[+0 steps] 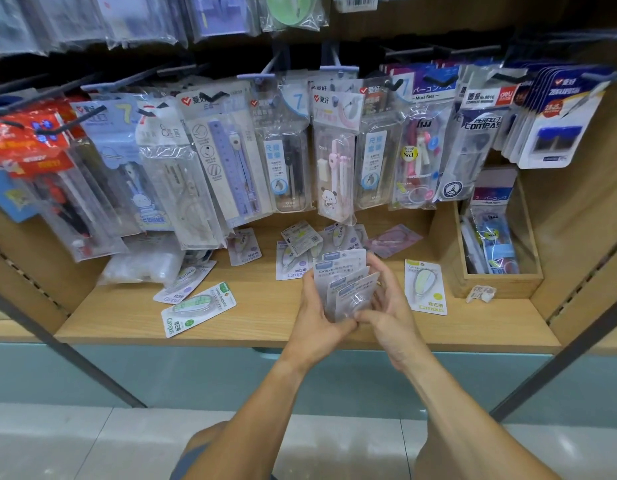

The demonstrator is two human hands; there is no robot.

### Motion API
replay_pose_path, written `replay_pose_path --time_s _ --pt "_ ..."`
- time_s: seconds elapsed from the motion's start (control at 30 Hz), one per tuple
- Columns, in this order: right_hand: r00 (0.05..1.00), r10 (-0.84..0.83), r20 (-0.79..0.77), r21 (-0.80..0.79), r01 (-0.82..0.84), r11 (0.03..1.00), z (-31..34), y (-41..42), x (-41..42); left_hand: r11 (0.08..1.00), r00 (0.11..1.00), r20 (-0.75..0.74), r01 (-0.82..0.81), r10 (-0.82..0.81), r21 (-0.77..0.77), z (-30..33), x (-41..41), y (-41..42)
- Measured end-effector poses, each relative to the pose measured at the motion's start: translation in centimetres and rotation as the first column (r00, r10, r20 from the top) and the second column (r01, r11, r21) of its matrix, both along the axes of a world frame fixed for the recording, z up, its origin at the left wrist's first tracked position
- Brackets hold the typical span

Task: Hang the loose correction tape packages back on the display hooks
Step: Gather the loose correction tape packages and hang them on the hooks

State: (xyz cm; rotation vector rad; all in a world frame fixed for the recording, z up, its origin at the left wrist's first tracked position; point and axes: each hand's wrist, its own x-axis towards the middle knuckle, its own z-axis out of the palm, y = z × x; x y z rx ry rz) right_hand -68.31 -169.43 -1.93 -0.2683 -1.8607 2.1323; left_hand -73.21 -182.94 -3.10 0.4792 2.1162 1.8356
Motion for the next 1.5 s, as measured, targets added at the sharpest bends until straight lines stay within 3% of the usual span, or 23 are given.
replay_pose_path --time_s 0.23,0.27,0.33,0.4,0.47,0.53,0.57,0.6,0.73,0.97,1.13,1.3,1.4,1.5 --pt "0.995 0.070 0.066 -0.042 -0.068 0.997 -2.7 -0.2 -1.6 0.995 0.998 0.017 0.057 -0.056 -0.076 3.4 2.8 1.3" --pt "0.991 0.088 0.101 -0.098 -0.078 0.992 -5.2 -0.2 -3.2 0.992 0.997 -0.053 0.051 -0.058 -0.118 5.1 3.6 1.5" --pt "0.981 0.135 0.136 -0.106 -0.121 0.987 -16.2 2.2 -8.3 0.978 0.984 -0.051 0.164 -0.172 -0.130 9.1 5.7 1.9" --pt "0.984 0.144 0.102 -0.064 -0.138 0.988 -18.3 2.3 -8.9 0.963 0.983 -0.079 0.142 -0.164 -0.228 8.2 4.4 2.0" --pt "0.980 0.132 0.146 -0.056 -0.125 0.991 -13.2 0.7 -5.5 0.976 0.986 -0.122 0.085 -0.111 -0.199 3.6 2.0 2.0" --pt "0.988 0.085 0.130 -0.029 -0.082 0.996 -2.3 -0.5 -0.9 0.983 0.996 -0.043 0.074 -0.082 -0.168 -0.5 -0.5 0.2" --pt "0.984 0.064 0.164 -0.018 -0.062 0.998 -1.3 -0.2 -0.3 0.984 0.993 0.015 0.117 -0.116 -0.134 -2.2 -1.8 -0.1" --pt "0.983 0.107 0.149 -0.003 -0.108 0.994 0.0 -0.1 0.4 0.971 0.989 0.039 0.149 -0.144 -0.189 -2.1 -2.2 -0.5" --pt "0.962 0.165 0.216 -0.044 -0.159 0.986 4.5 0.3 2.6 0.960 0.955 0.188 0.255 -0.230 -0.120 5.0 0.6 -1.3" --pt "0.938 0.169 0.302 -0.253 -0.092 0.963 24.9 0.2 11.6 0.966 0.892 0.404 0.250 -0.204 -0.066 27.0 7.5 -1.9" --pt "0.934 -0.149 0.325 -0.175 0.214 0.961 44.9 0.4 18.3 0.954 0.829 0.477 0.286 -0.292 0.087 46.3 13.1 0.6" --pt "0.932 -0.274 0.238 -0.189 0.321 0.928 64.0 2.4 24.6 0.900 0.751 0.496 0.354 -0.436 0.255 64.0 18.2 4.9" --pt "0.874 -0.433 0.222 -0.157 0.470 0.869 71.9 3.6 27.2 0.849 0.665 0.532 0.353 -0.524 0.394 72.2 20.9 6.8" --pt "0.829 -0.517 0.214 -0.143 0.550 0.823 75.9 3.8 29.6 0.842 0.640 0.555 0.329 -0.531 0.427 76.9 23.6 7.1"
